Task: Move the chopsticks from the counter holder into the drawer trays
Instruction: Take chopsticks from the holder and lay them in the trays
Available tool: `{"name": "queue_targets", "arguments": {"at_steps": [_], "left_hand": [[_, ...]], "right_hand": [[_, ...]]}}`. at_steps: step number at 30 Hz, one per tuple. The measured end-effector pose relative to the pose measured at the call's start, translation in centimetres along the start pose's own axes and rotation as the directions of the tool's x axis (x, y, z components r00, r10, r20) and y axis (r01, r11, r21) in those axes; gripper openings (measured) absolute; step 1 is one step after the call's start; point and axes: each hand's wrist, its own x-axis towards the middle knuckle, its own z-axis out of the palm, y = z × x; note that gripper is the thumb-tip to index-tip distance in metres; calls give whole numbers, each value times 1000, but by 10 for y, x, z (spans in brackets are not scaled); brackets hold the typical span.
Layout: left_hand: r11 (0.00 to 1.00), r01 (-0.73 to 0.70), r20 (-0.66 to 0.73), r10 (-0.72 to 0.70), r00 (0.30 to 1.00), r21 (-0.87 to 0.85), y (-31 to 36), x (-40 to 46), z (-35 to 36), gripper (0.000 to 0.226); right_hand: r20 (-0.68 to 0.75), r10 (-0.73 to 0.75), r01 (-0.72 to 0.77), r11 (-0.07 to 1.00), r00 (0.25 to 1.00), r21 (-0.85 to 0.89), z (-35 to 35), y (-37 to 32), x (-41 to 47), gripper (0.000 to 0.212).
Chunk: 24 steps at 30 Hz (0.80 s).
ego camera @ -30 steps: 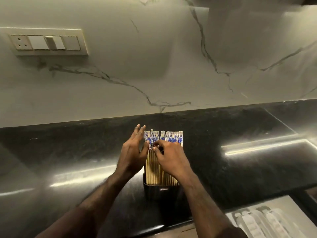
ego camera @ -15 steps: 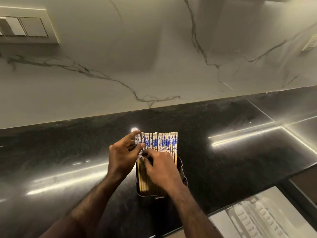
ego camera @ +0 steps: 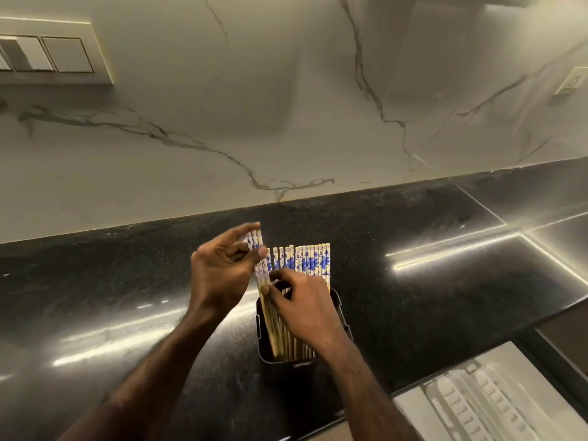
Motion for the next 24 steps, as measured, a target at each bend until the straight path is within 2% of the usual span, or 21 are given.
{"name": "queue_targets", "arguments": {"at_steps": [3, 7, 12, 18, 24], "left_hand": [[995, -96, 7, 96, 995, -18, 28, 13, -2, 44], [990, -141, 37, 142, 989, -24, 68, 26, -1, 45], [976, -208, 66, 212, 975, -61, 118, 25, 6, 43], [960, -236, 126, 256, 958, -150, 167, -7, 35, 43], [950, -202, 169, 245, 955, -238, 196, -75, 100, 43]], "right_hand": [[-20, 28, -25, 992, 999, 123, -13, -5, -4, 28], [-6, 61, -57, 959, 998, 279, -37, -9, -15, 24], [43, -8, -6, 944, 999, 330, -71, -8, -37, 23], [174, -39, -40, 902, 984, 429, -112, 17, -95, 25], [102, 25, -64, 913, 994, 403, -160, 60, -183, 15]]}}
